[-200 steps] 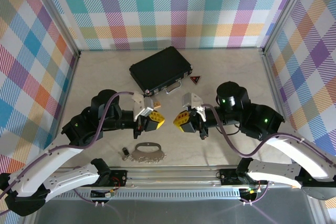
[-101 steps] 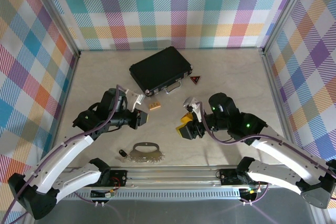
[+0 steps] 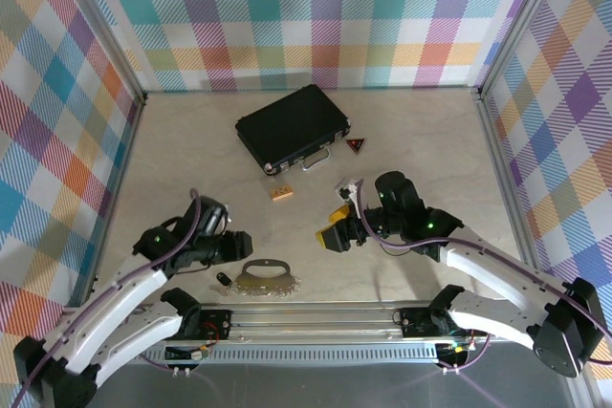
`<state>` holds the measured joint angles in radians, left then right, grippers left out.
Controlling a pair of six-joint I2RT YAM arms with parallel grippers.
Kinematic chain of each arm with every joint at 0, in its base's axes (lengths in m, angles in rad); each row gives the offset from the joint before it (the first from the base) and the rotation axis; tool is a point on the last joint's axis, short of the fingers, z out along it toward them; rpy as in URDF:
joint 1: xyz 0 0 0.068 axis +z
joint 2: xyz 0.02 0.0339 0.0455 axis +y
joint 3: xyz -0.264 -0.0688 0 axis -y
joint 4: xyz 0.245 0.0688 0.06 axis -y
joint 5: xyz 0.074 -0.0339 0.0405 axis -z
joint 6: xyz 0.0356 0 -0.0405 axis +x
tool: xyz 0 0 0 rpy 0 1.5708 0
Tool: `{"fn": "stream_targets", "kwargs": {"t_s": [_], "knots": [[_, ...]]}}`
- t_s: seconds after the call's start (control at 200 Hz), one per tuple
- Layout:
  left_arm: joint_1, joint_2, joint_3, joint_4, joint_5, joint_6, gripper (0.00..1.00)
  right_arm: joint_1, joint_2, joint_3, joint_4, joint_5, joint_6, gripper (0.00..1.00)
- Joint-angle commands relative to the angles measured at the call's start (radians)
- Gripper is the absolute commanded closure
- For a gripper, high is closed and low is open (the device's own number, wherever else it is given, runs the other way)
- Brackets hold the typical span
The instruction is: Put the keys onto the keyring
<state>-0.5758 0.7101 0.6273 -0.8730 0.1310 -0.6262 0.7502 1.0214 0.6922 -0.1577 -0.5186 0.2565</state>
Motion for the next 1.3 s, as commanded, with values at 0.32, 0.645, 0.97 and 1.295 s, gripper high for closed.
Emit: {"fn": "stream_targets", "kwargs": {"t_s": [0.32,0.645,0.97,1.295], "knots": [[-0.075,-0.142,-0.169,-0.095,-0.118,-0.296,0.27,-0.020,0.061,-0.076,0.210,-0.147,0.056,0.14],[-0.169,-0.010,-0.227,0.034,-0.089,-0.328,0.28,-0.081,0.003,-0.107,0.184,-0.166,0.042,0.13],[-0.219,0.128,-0.234,0.212,-0.056,-0.345,0.28,-0.145,-0.028,-0.089,0.136,-0.176,0.034,0.11],[-0.226,0.251,-0.193,0.402,-0.014,-0.348,0.29,-0.161,-0.072,-0.092,0.092,-0.156,0.029,0.08]]}}
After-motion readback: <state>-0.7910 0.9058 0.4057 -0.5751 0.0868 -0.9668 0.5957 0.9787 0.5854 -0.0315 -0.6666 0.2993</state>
